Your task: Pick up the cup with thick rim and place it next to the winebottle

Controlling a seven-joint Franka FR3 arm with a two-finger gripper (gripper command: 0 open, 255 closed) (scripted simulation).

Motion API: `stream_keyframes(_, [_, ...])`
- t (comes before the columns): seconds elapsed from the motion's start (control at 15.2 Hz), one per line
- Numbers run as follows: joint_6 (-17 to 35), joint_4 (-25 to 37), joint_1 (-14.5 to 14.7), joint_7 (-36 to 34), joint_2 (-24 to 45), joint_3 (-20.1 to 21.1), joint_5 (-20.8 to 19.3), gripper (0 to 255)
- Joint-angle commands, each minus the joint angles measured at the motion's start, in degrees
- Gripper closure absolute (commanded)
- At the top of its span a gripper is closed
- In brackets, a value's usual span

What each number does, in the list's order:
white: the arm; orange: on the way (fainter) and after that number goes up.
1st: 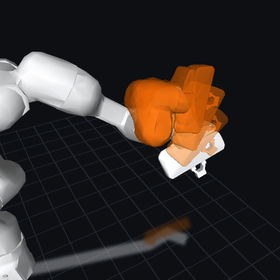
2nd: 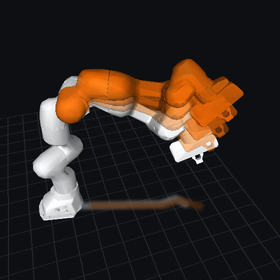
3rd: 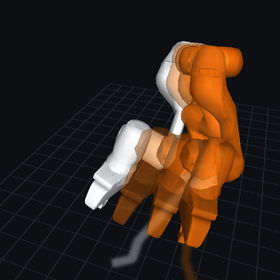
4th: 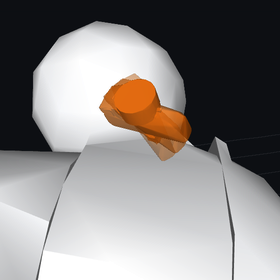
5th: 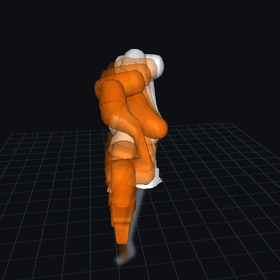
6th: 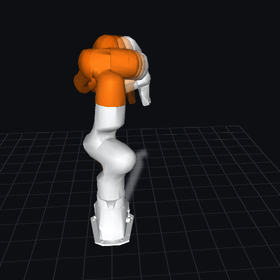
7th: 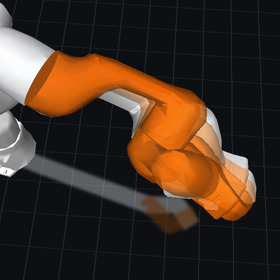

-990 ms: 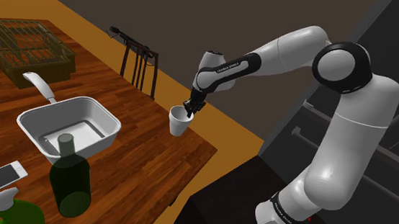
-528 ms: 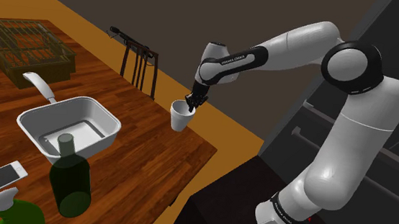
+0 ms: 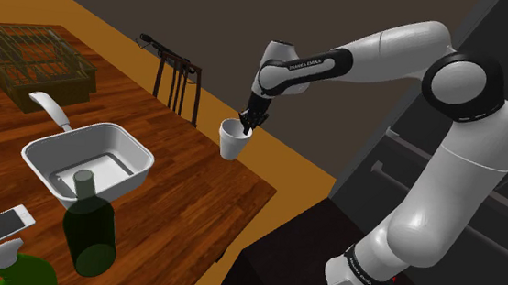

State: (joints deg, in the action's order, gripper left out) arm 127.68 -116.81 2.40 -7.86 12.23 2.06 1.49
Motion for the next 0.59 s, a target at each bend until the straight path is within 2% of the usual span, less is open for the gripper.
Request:
stream_keyframes(0.0, [-1.39, 0.38, -0.05, 0.05, -1.01, -0.02, 0.03, 255])
stream_keyframes(0.53, [-7.00, 3.13, -0.08, -0.04, -3.88, -0.02, 0.05, 255])
